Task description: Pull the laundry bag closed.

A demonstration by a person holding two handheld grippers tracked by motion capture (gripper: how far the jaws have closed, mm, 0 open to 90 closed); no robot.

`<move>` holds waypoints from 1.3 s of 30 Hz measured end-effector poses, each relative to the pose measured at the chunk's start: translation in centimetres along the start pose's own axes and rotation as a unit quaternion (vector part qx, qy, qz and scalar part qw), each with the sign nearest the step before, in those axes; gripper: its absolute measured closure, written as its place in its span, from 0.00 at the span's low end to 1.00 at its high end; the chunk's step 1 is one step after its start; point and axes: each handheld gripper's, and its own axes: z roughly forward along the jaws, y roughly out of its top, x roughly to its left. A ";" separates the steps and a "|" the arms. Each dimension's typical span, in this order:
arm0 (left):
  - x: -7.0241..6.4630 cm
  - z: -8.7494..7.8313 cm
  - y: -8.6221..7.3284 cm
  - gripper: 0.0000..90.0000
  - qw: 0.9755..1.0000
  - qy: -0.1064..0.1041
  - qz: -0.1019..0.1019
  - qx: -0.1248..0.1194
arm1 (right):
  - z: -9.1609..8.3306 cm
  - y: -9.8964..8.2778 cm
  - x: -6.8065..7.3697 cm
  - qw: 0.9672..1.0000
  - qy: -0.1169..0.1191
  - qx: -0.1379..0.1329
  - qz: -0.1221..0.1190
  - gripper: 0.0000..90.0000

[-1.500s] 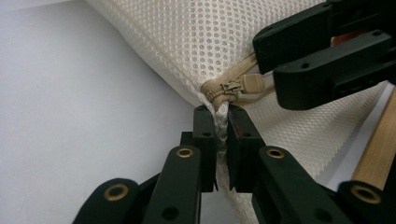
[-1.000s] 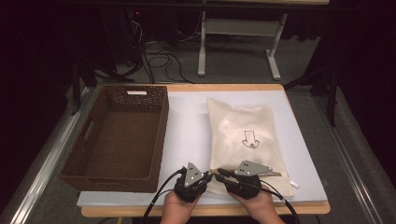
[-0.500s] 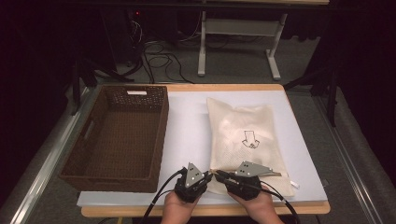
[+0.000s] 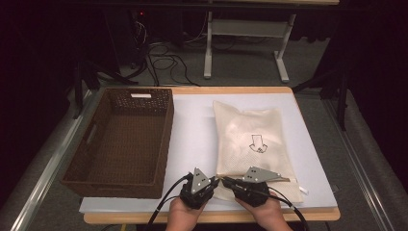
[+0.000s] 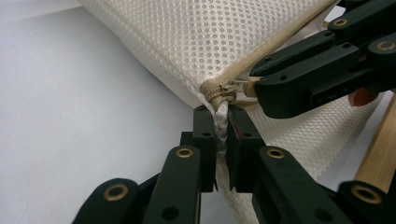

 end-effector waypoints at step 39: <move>-0.5 -0.5 0.7 0.80 1.000 -0.017 0.005 -0.006 | -1.1 -0.3 -0.6 1.000 -0.006 -0.006 -0.016 0.98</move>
